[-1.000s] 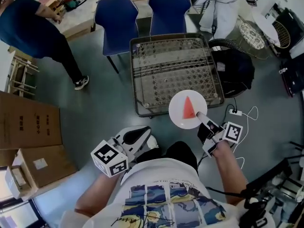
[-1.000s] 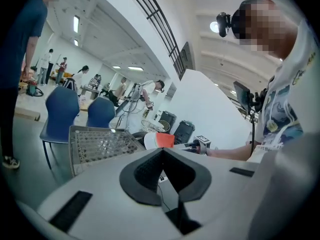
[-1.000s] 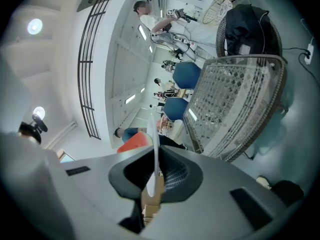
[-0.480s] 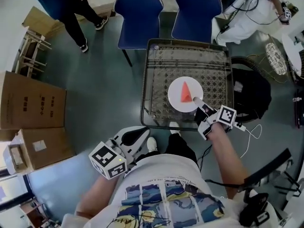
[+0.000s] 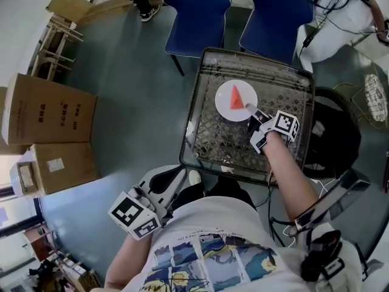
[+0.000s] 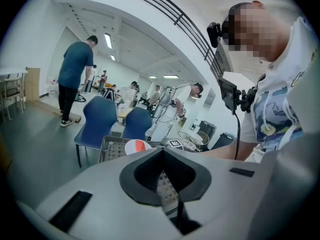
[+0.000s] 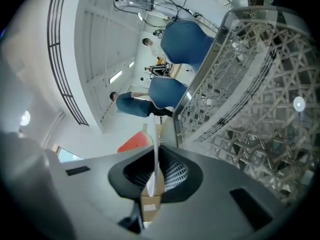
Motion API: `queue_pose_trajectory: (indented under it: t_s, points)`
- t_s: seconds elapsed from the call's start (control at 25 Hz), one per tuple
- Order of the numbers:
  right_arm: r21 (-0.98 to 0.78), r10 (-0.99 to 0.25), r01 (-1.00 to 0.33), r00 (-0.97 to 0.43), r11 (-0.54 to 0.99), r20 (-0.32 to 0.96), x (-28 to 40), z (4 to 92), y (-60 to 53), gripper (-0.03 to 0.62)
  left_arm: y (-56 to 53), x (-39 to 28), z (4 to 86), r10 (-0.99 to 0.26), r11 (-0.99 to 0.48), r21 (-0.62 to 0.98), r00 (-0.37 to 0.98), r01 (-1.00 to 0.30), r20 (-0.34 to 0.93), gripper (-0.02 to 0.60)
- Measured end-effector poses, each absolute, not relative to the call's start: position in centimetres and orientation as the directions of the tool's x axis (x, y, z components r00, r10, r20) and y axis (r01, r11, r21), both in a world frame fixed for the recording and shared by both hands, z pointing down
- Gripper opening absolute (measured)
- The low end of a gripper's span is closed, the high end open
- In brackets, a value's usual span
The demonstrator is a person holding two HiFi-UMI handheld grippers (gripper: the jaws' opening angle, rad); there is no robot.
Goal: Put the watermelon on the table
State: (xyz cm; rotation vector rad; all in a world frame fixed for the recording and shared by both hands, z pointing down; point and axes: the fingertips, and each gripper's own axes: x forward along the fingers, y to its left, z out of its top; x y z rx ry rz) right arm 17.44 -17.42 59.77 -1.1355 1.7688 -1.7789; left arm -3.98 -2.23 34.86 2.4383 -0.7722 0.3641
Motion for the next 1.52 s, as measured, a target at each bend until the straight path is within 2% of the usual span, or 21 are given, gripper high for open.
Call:
queue_pose_trajectory:
  t_s: [0.28, 0.72, 1.2, 1.52]
  points:
    - [-0.935, -0.733, -0.294, -0.589, -0.199, 0.341, 17.7, 65.8, -22.9, 0.025, -3.3, -5.7, 36.1, -0.508, -0.583, 0.436, 0.727, -0.685, 0.463, 0.008]
    - [-0.911, -0.706, -0.299, -0.578, -0.284, 0.41, 17.4, 72.9, -26.4, 0.025, -4.7, -5.1, 37.8, -0.508, -0.527, 0.463, 0.701, -0.713, 0.501, 0.008]
    - [-0.878, -0.681, -0.35, -0.557, -0.326, 0.475, 18.2, 75.1, -27.3, 0.025, -5.0, -4.6, 38.7, -0.498, -0.509, 0.479, 0.698, -0.715, 0.514, 0.008]
    - [-0.809, -0.65, -0.471, -0.5, -0.35, 0.572, 18.7, 75.4, -27.4, 0.029, -5.3, -4.1, 39.0, -0.495, -0.515, 0.484, 0.706, -0.708, 0.507, 0.008]
